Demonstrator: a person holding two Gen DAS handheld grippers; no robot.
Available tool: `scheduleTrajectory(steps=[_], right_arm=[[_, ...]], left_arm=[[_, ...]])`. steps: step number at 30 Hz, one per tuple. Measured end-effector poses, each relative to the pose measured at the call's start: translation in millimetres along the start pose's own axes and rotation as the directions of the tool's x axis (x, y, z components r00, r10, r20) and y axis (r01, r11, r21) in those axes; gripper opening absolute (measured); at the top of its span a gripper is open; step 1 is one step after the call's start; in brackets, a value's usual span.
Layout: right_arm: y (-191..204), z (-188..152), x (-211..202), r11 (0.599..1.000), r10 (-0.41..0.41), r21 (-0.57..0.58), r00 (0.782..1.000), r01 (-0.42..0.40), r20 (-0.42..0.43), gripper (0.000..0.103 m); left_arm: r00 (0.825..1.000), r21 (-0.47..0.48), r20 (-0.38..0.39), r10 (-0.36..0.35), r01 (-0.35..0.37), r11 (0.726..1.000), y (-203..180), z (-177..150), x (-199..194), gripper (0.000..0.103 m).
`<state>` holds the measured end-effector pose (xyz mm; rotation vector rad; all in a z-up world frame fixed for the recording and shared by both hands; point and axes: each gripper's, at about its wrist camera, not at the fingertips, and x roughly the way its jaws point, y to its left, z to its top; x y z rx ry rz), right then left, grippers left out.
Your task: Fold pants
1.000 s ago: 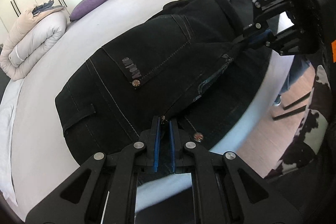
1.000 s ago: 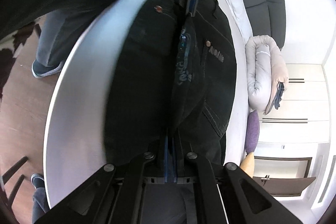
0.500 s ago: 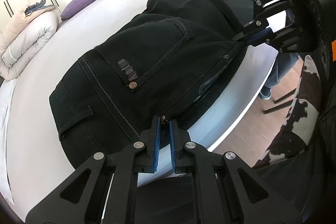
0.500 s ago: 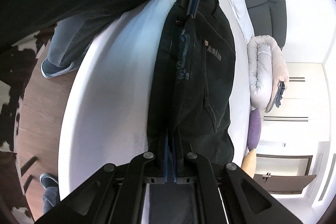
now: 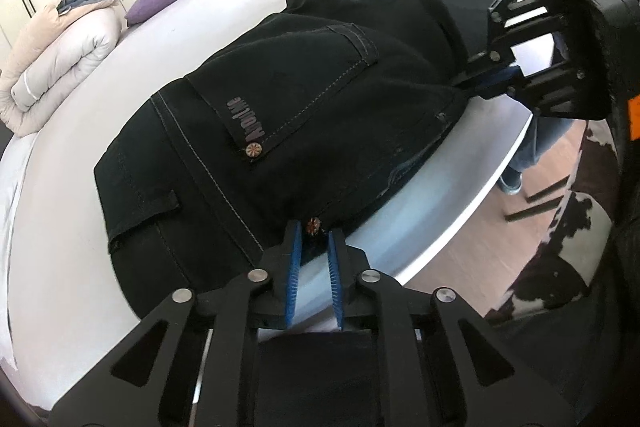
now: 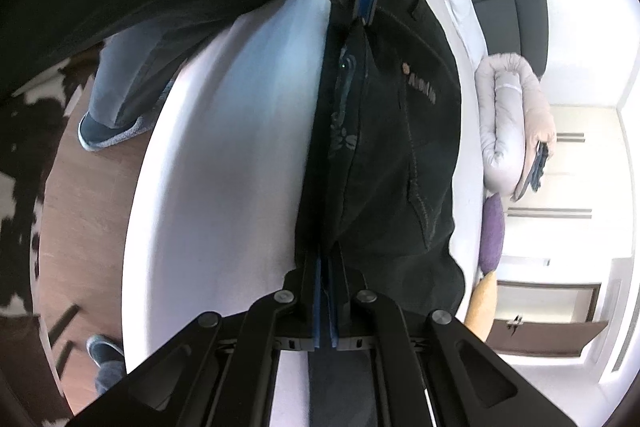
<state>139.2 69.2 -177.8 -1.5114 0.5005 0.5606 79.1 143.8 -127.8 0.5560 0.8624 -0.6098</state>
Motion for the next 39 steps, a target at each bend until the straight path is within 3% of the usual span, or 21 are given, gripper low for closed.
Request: scheduleTrajectory(steps=[5, 6, 10, 13, 15, 17, 19, 20, 21, 22, 23, 25, 27, 28, 29, 32, 33, 36, 39], right_arm=[[-2, 4, 2, 0.999, -0.01, 0.043, 1.0, 0.01, -0.012, 0.007], [-3, 5, 3, 0.999, -0.011, 0.051, 1.0, 0.012, -0.015, 0.007], [-4, 8, 4, 0.995, -0.009, 0.097, 1.0, 0.011, -0.021, 0.007], [-4, 8, 4, 0.991, -0.019, 0.133, 1.0, 0.021, -0.021, 0.007], [-5, 8, 3, 0.984, -0.018, 0.178, 1.0, 0.021, -0.017, 0.007], [-10, 6, 3, 0.971, -0.022, 0.236, 1.0, 0.024, -0.01, 0.007], [-15, 2, 0, 0.953, -0.033, 0.302, 0.999, 0.034, -0.009, 0.013], [-20, -1, -3, 0.938, -0.041, 0.343, 0.999, 0.042, -0.01, 0.025], [-26, -6, -7, 0.921, -0.043, 0.388, 0.999, 0.042, -0.007, 0.045], [-38, -14, -15, 0.885, -0.015, 0.465, 1.0, 0.002, 0.024, 0.058], [-50, -24, -23, 0.84, 0.028, 0.539, 0.997, -0.064, 0.075, 0.078], [-75, -45, -34, 0.743, 0.049, 0.657, 0.989, -0.129, 0.138, 0.082], [-108, -74, -33, 0.604, 0.074, 0.774, 0.981, -0.189, 0.182, 0.082], [-126, -93, -28, 0.514, 0.079, 0.832, 0.977, -0.21, 0.198, 0.082], [-148, -117, -18, 0.397, 0.075, 0.895, 0.979, -0.206, 0.192, 0.082], [-193, -180, 11, 0.129, 0.049, 0.982, 0.99, -0.139, 0.134, 0.082], [-210, -211, 29, -0.001, 0.053, 0.995, 0.994, -0.097, 0.097, 0.081], [-237, -269, 78, -0.211, 0.152, 0.977, 0.988, 0.033, -0.001, 0.074], [-250, -309, 124, -0.339, 0.263, 0.928, 0.963, 0.153, -0.063, 0.07]], left_arm=[[0.986, 0.047, -0.158, -0.059, 0.067, 0.997, 6, -11, -10, 0.016], [0.985, 0.055, -0.162, -0.055, 0.065, 0.996, 7, -12, -14, 0.016], [0.996, -0.029, -0.051, -0.074, 0.073, 0.997, 16, 9, -35, 0.016], [0.993, -0.12, 0.064, -0.095, 0.103, 0.987, 17, 40, -32, 0.016], [0.994, -0.164, 0.087, -0.072, 0.085, 0.983, 11, 66, -13, 0.017], [0.993, -0.218, 0.068, -0.095, 0.107, 0.97, 11, 85, 18, 0.017], [0.995, -0.307, 0.006, -0.102, 0.099, 0.947, 18, 95, 55, 0.016], [0.995, -0.331, 0.008, -0.104, 0.1, 0.938, 20, 95, 64, 0.016], [0.995, -0.348, 0.02, -0.102, 0.103, 0.932, 22, 97, 67, 0.016], [0.994, -0.383, 0.026, -0.108, 0.11, 0.917, 27, 99, 70, 0.016], [0.992, -0.426, 0.028, -0.123, 0.123, 0.896, 32, 100, 73, 0.016], [0.991, -0.445, 0.032, -0.133, 0.134, 0.885, 36, 100, 75, 0.016], [0.988, -0.472, 0.043, -0.152, 0.154, 0.868, 41, 99, 79, 0.016], [0.986, -0.487, 0.047, -0.16, 0.162, 0.858, 42, 98, 79, 0.016], [0.985, -0.5, 0.047, -0.167, 0.168, 0.849, 40, 94, 82, 0.016], [0.987, -0.5, 0.034, -0.16, 0.155, 0.852, 37, 96, 83, 0.016], [0.987, -0.5, 0.031, -0.155, 0.15, 0.853, 36, 99, 86, 0.016], [0.99, -0.5, 0.026, -0.139, 0.133, 0.856, 33, 101, 90, 0.016], [0.991, -0.504, 0.026, -0.135, 0.129, 0.854, 33, 106, 97, 0.016]])
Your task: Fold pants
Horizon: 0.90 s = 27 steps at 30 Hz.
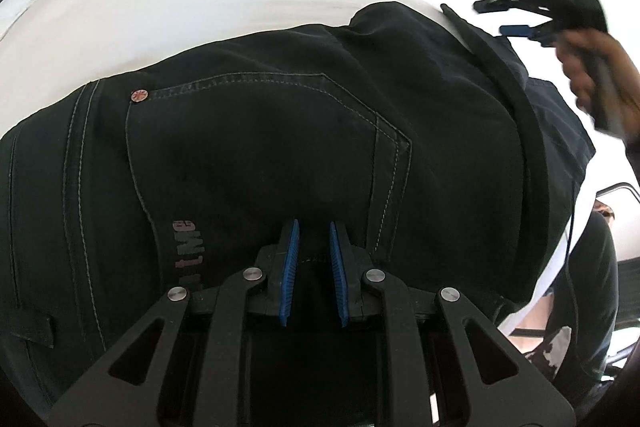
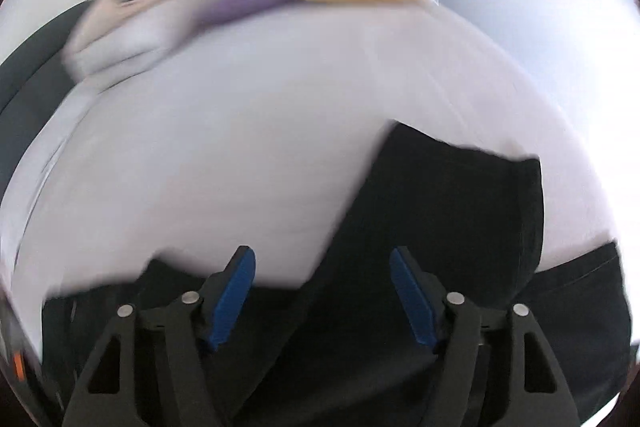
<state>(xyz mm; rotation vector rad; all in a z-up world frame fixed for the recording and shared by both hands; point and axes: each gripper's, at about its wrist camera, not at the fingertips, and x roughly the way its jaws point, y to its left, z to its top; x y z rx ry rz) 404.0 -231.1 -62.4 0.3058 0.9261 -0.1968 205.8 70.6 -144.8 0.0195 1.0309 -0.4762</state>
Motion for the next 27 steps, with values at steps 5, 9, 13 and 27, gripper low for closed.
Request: scheduleTrajectory(steps=[5, 9, 13, 27], right_arm=[[-4, 19, 44, 0.989, -0.131, 0.054, 0.987, 0.136, -0.091, 0.07], [-1, 17, 68, 0.98, -0.185, 0.045, 0.976, 0.191, -0.115, 0.071], [6, 12, 57, 0.99, -0.137, 0.012, 0.986, 0.139, -0.091, 0.007], [-179, -127, -130, 0.845, 0.141, 0.457, 0.941, -0.276, 0.308, 0.004]], left_arm=[[0.999, -0.028, -0.018, -0.048, 0.048, 0.998, 7, 8, 8, 0.016], [0.997, -0.038, -0.024, -0.078, 0.077, 0.996, 13, 13, 12, 0.016], [0.996, -0.045, -0.016, -0.086, 0.085, 0.995, 15, 13, 13, 0.016], [0.999, -0.023, -0.009, -0.037, 0.036, 0.999, 7, 5, 4, 0.016]])
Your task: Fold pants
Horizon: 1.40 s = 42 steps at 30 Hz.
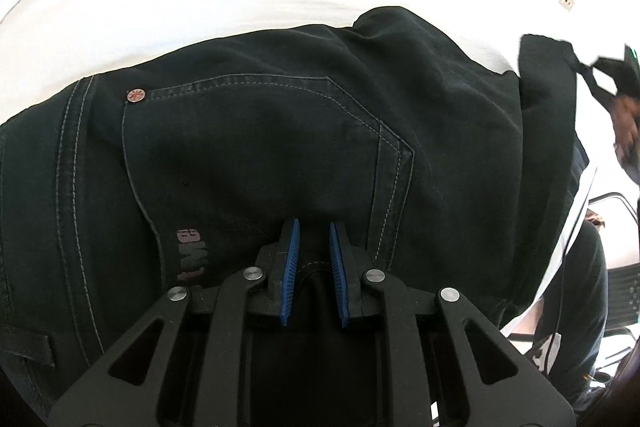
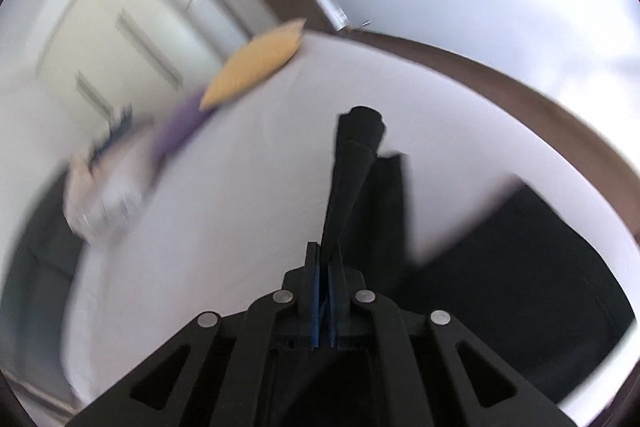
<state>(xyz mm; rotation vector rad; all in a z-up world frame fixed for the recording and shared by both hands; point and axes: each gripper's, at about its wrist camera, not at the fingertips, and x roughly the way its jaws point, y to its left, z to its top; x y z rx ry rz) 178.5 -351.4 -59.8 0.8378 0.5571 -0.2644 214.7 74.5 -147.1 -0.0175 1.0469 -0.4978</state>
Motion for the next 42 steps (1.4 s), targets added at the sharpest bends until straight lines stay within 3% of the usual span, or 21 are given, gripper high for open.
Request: scheduleTrajectory(steps=[2, 4, 7, 10, 12, 14, 16, 19, 20, 21, 22, 23, 27, 37, 40, 42], right_arm=[[-51, -2, -14, 0.994, -0.029, 0.104, 1.0, 0.029, 0.003, 0.004], [-102, -30, -24, 0.973, -0.065, 0.22, 0.998, 0.068, -0.02, 0.004], [-144, -53, -35, 0.939, -0.023, 0.342, 0.999, 0.033, -0.033, 0.004], [-154, -58, -39, 0.923, 0.027, 0.384, 1.0, -0.019, -0.015, 0.01], [-150, -57, -40, 0.913, 0.083, 0.401, 0.997, -0.08, 0.01, 0.044], [-148, -47, -35, 0.9, 0.112, 0.419, 0.993, -0.121, 0.045, 0.062], [-143, -43, -31, 0.894, 0.115, 0.428, 0.99, -0.137, 0.076, 0.068], [-142, -36, -17, 0.883, 0.131, 0.445, 0.988, -0.152, 0.077, 0.065], [-142, -33, -10, 0.882, 0.133, 0.446, 0.989, -0.151, 0.071, 0.052], [-145, -34, -9, 0.885, 0.135, 0.443, 0.989, -0.144, 0.053, 0.025], [-148, -34, -6, 0.886, 0.129, 0.446, 0.991, -0.128, 0.027, 0.01], [-153, -33, -4, 0.88, 0.113, 0.463, 0.993, -0.109, 0.019, 0.006], [-181, -31, -24, 0.873, 0.058, 0.48, 0.996, -0.08, 0.06, 0.003], [-201, -37, -29, 0.841, 0.109, 0.524, 0.991, -0.133, 0.076, 0.002], [-206, -35, -34, 0.827, 0.147, 0.541, 0.988, -0.153, 0.055, 0.01], [-202, -32, -42, 0.853, 0.121, 0.505, 0.991, -0.132, 0.054, 0.012]], left_arm=[[1.0, 0.005, -0.003, 0.011, -0.011, 1.0, -3, 1, 0, 0.016], [1.0, 0.014, -0.006, 0.022, -0.022, 1.0, -6, 1, 0, 0.016], [0.999, 0.015, -0.012, 0.033, -0.033, 0.999, -9, 3, 0, 0.016], [0.999, 0.011, -0.017, 0.048, -0.048, 0.999, -14, 5, 1, 0.016], [0.998, 0.01, -0.017, 0.058, -0.058, 0.998, -17, 6, 1, 0.016], [0.998, 0.006, -0.015, 0.065, -0.065, 0.998, -19, 6, 1, 0.016], [0.997, 0.005, -0.014, 0.071, -0.071, 0.997, -22, 6, 1, 0.016], [0.997, 0.004, -0.016, 0.072, -0.072, 0.997, -22, 6, 0, 0.016], [0.997, 0.004, -0.017, 0.074, -0.074, 0.997, -23, 6, 0, 0.016], [0.997, 0.004, -0.017, 0.075, -0.075, 0.997, -23, 6, 1, 0.016], [0.997, 0.004, -0.017, 0.076, -0.075, 0.997, -24, 6, 1, 0.016], [0.997, 0.003, -0.018, 0.077, -0.076, 0.997, -24, 6, 1, 0.016], [0.997, 0.004, -0.015, 0.075, -0.075, 0.997, -25, 6, 0, 0.016], [0.997, 0.007, -0.01, 0.071, -0.071, 0.997, -23, 4, -2, 0.016], [0.998, 0.001, 0.0, 0.062, -0.062, 0.998, -19, 2, -4, 0.016], [0.998, -0.01, 0.007, 0.055, -0.055, 0.998, -17, 1, -5, 0.016]])
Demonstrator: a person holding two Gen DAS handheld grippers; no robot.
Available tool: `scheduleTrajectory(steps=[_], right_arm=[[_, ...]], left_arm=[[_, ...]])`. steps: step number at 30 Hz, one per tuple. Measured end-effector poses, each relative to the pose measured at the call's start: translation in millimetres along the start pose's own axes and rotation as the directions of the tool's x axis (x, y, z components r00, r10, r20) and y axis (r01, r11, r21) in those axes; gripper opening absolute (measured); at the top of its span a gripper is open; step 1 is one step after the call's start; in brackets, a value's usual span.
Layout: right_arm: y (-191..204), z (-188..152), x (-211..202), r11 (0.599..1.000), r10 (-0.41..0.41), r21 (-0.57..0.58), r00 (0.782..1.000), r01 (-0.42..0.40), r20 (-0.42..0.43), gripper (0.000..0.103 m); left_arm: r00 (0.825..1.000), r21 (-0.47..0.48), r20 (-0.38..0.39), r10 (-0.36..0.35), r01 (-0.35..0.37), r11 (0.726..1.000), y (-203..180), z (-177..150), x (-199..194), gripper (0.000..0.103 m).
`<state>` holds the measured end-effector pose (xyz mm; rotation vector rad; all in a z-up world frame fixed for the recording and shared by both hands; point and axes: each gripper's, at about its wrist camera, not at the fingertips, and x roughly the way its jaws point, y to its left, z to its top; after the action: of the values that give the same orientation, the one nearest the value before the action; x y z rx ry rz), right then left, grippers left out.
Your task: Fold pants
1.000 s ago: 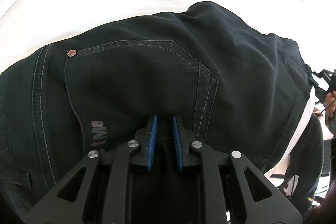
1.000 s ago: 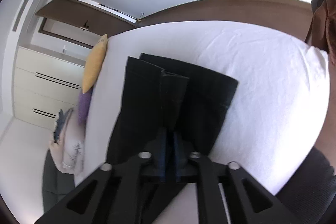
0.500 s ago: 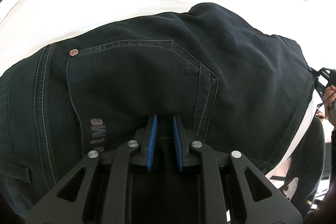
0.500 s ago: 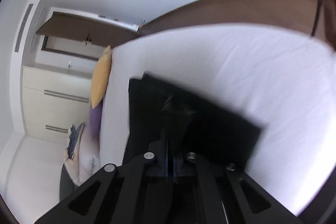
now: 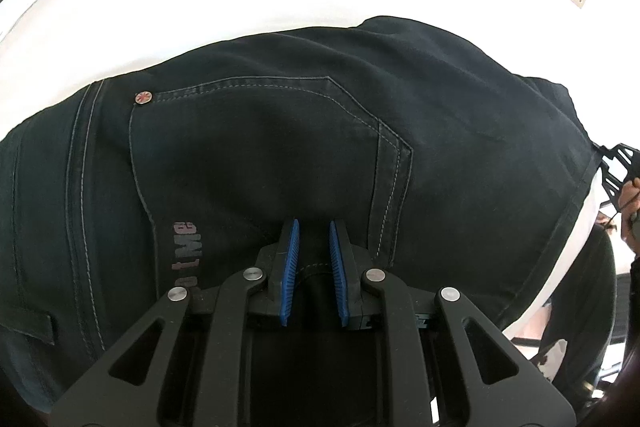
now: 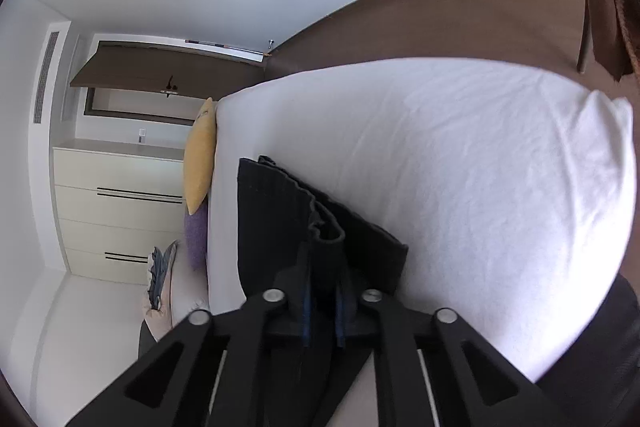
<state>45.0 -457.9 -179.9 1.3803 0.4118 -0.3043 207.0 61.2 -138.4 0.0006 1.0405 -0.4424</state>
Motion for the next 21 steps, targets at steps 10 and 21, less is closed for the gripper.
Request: scheduleTrajectory(steps=[10, 21], right_arm=[[9, 1, -4, 0.991, -0.1, -0.083, 0.995, 0.101, 0.025, 0.006], [-11, 8, -5, 0.995, -0.096, -0.018, 0.995, 0.096, 0.001, 0.004]], left_arm=[[1.0, 0.039, -0.018, 0.007, -0.007, 0.999, 0, -1, -7, 0.016], [1.0, 0.039, -0.002, -0.005, 0.005, 0.999, 12, -15, -18, 0.016]])
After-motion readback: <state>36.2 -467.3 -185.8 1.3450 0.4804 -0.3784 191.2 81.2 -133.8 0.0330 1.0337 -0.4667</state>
